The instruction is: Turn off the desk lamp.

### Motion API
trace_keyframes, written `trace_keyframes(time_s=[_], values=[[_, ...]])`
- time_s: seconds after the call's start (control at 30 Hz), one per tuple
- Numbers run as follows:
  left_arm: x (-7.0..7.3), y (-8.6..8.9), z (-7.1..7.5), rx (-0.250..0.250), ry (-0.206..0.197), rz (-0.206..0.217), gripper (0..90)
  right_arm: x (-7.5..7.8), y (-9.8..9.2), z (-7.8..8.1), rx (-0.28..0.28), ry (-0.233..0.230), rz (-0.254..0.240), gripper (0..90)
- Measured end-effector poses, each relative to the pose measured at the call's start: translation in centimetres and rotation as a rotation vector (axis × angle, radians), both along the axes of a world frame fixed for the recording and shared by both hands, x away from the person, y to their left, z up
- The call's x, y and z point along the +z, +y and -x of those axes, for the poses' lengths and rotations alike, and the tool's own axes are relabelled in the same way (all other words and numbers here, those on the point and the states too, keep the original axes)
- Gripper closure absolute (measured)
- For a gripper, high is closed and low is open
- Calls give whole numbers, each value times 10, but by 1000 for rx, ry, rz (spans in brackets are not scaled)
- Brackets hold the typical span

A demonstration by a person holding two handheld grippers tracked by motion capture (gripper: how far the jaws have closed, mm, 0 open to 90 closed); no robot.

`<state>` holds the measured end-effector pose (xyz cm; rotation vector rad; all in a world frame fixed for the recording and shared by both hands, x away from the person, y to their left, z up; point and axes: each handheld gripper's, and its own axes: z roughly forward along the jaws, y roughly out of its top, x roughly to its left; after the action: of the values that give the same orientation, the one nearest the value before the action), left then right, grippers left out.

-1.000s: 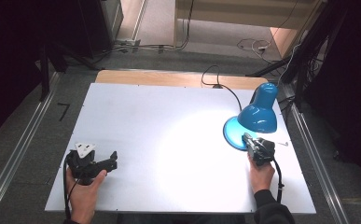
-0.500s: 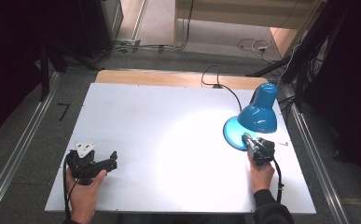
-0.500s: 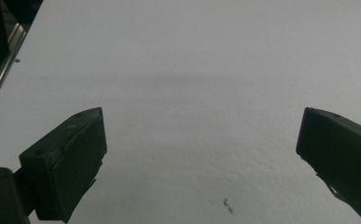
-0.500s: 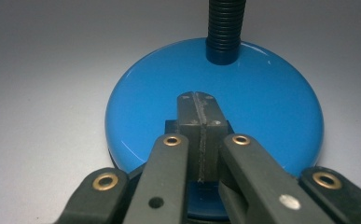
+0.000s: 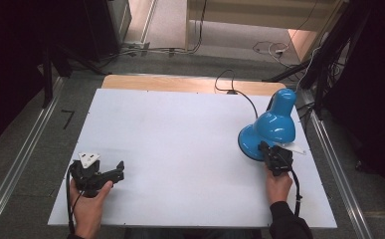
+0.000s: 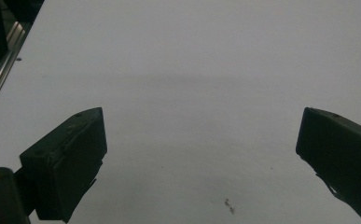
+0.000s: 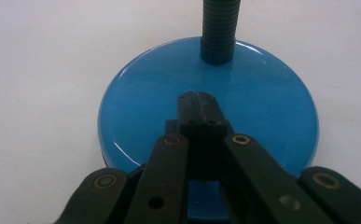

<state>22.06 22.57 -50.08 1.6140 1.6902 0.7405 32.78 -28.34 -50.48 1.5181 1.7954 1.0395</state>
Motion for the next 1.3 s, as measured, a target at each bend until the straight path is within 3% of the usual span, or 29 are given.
trace_keyframes(time_s=[0.23, 0.37, 0.93, 1.17, 1.3], values=[[0, 1, 1, 1, 1, 2, 23, 0, -2, 0, -1, 3, -20, 879], [0, 1, 0, 2, 3, 2, 22, 0, -6, 2, 6, -5, -56, 877], [0, 3, 1, 6, 3, 8, 23, 1, -9, 3, 30, -20, -76, 836], [0, 3, 1, 8, 3, 10, 23, 2, -11, 2, 30, -21, -94, 720], [0, 3, 0, 7, 5, 10, 23, 2, -12, 3, 36, -22, -99, 530]])
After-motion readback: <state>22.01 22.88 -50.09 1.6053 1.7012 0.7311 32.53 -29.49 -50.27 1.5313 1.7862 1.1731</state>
